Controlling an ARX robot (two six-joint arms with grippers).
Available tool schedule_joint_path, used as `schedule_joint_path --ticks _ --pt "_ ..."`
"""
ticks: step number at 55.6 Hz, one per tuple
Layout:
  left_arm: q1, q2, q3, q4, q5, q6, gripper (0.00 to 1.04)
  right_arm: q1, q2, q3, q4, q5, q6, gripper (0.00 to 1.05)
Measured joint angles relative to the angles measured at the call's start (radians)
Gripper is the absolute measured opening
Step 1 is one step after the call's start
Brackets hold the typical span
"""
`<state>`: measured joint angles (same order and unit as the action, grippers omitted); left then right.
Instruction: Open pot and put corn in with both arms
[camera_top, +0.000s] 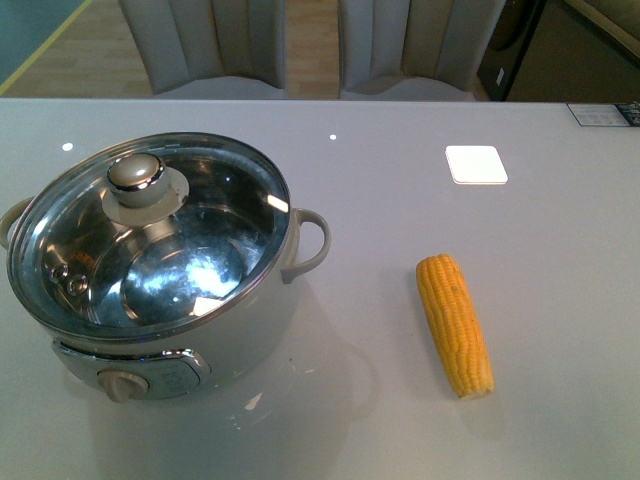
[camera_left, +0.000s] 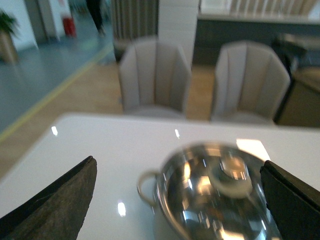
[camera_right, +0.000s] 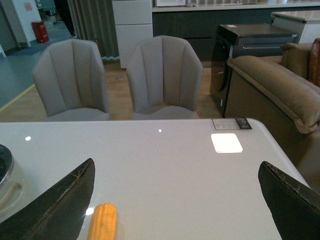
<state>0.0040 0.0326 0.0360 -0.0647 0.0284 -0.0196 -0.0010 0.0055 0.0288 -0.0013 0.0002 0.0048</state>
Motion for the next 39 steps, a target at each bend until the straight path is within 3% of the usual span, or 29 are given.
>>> schedule_joint_path --ticks 4,10,22,27,39 --pt "0.015 0.13 0.089 -0.209 0.045 -0.012 0.98 0.0 0.0 0.0 0.0 -0.001 0.0 0.96" --pt "0.02 0.256 0.127 -0.251 0.058 -0.01 0.98 0.0 0.0 0.0 0.0 0.0 0.0 0.96" --pt "-0.093 0.521 0.184 0.024 -0.005 0.007 0.98 0.0 0.0 0.0 0.0 0.0 0.0 0.96" --pt "-0.18 0.761 0.207 0.256 -0.062 0.005 0.98 0.0 0.0 0.0 0.0 0.0 0.0 0.96" --pt "-0.281 1.204 0.3 0.64 -0.161 0.005 0.98 0.0 0.0 0.0 0.0 -0.001 0.0 0.96"
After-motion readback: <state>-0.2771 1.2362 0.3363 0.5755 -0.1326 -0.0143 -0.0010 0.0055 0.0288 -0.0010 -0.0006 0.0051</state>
